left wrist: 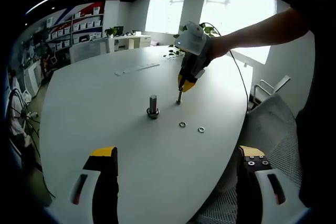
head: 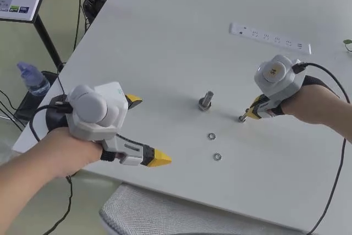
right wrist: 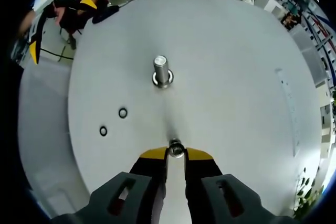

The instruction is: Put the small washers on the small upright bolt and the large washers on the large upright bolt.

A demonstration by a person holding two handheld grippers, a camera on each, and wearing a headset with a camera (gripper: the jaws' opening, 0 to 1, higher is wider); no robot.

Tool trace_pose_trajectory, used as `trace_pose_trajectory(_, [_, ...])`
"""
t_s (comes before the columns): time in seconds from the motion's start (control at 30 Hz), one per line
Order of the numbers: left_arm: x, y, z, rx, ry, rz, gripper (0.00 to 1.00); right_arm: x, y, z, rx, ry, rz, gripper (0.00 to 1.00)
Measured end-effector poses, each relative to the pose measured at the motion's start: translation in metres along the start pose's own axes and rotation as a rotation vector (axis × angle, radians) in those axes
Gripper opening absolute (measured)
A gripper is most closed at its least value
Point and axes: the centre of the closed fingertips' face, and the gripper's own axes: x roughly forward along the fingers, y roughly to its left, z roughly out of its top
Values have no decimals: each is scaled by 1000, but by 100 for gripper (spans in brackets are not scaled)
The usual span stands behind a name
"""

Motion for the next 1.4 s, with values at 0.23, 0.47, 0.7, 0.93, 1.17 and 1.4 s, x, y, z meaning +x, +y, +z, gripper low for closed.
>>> trace_pose_trajectory(0.23, [0, 1, -1, 1, 8, 0, 93, 5, 0, -2, -9, 4, -3, 12])
trace_pose_trajectory(0.47, [-1, 2, -2, -1, 9, 3, 92, 12, 2, -4, -14, 5, -2, 12])
trace_pose_trajectory(0.7, [-4, 1, -3, -7, 10, 3, 92, 21, 3, -8, -23, 9, -4, 12])
trace_pose_trajectory(0.93, [-7, 2, -7, -17, 19, 5, 91, 30, 4, -7, -48, 23, 0, 12])
trace_pose_trajectory(1.17, [-9, 3, -10, -20, 27, 6, 90, 37, 3, -9, -60, 35, -9, 12])
trace_pose_trajectory(1.4, [-10, 4, -11, -23, 30, 8, 89, 38, -1, -11, -66, 37, -21, 12])
